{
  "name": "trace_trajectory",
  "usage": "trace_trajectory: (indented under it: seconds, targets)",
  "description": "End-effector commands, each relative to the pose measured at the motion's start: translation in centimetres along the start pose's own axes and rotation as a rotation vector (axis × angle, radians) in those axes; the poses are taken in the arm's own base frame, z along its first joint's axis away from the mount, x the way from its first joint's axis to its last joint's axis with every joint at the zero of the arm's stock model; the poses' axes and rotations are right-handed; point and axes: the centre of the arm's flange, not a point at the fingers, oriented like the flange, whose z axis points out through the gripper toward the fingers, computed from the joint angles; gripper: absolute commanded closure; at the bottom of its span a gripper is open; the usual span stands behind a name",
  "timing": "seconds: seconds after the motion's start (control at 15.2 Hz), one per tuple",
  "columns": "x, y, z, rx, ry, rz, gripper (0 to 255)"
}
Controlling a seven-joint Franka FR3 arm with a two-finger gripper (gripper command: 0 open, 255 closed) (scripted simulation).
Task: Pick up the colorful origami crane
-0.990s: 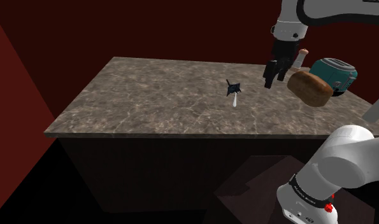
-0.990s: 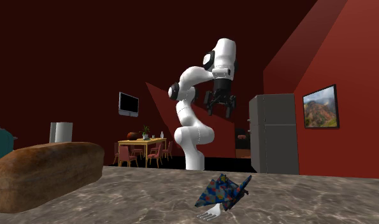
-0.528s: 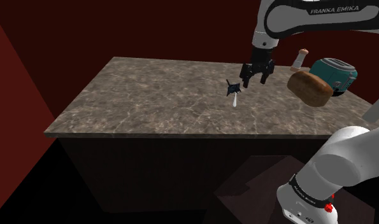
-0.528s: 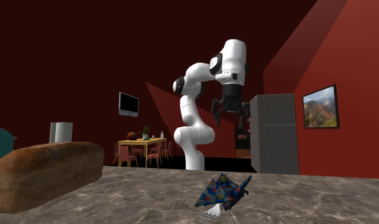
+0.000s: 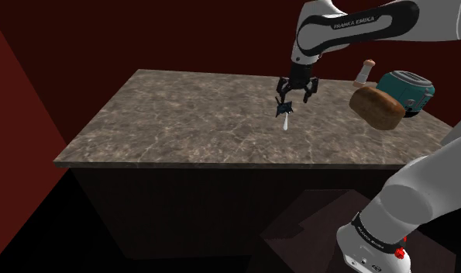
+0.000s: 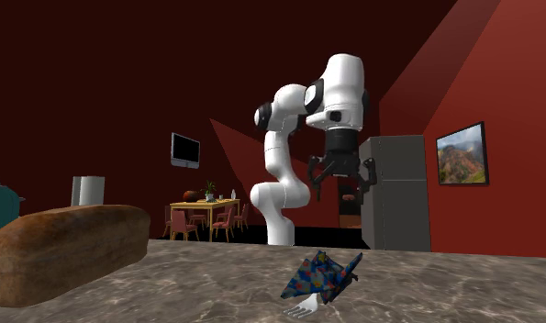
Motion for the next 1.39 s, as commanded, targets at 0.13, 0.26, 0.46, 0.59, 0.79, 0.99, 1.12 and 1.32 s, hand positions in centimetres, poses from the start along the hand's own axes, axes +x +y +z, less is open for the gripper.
trace_trajectory:
  seconds: [0.13, 0.26, 0.46, 0.59, 0.79, 0.99, 1.12, 1.32]
  targets:
    - [4.7, -0.2, 2.1, 0.01, 0.013, 0.177, 0]
    - [7.0, 0.2, 3.1, 0.015, 0.019, 0.263, 0]
    - [10.4, 1.1, 4.6, 0.022, 0.028, 0.393, 0]
    - [12.6, 2.0, 5.6, 0.027, 0.034, 0.479, 0]
    - [15.7, 3.6, 7.1, 0.034, 0.044, 0.609, 0]
    - [16.3, 3.9, 8.5, 0.035, 0.045, 0.633, 0]
    - [16.3, 3.8, 9.5, 0.035, 0.045, 0.633, 0]
    - [16.3, 3.7, 11.1, 0.035, 0.045, 0.633, 0]
